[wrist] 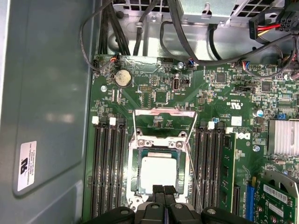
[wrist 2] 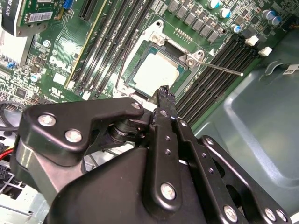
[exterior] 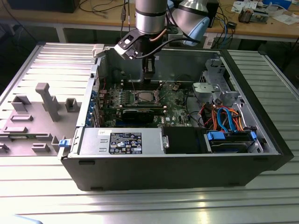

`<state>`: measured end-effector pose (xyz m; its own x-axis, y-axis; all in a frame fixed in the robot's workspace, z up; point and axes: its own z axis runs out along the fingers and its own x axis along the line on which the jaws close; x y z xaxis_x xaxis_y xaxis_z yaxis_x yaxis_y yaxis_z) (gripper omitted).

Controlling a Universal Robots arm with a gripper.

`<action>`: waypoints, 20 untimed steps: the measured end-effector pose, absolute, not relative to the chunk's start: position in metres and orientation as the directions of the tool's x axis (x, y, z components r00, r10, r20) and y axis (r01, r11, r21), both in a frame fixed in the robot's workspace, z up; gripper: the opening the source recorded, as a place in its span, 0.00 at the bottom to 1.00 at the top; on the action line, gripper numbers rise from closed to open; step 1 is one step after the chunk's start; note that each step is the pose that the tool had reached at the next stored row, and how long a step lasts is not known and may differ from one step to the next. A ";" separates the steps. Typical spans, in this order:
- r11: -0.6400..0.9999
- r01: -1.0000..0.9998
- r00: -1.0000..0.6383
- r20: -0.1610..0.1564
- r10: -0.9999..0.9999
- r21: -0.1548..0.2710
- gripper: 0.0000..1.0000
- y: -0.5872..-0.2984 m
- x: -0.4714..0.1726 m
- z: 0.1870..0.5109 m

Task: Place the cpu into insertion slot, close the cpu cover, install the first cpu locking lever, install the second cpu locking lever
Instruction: 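Close the cpu cover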

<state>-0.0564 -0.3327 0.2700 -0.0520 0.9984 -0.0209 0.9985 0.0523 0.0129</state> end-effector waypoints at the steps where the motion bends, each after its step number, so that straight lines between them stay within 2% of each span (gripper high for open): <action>1: 0.048 0.999 -0.048 -0.021 0.999 0.013 0.11 -0.333 -0.056 0.270; 20: 0.048 0.999 -0.047 -0.021 0.999 0.013 0.11 -0.333 -0.056 0.278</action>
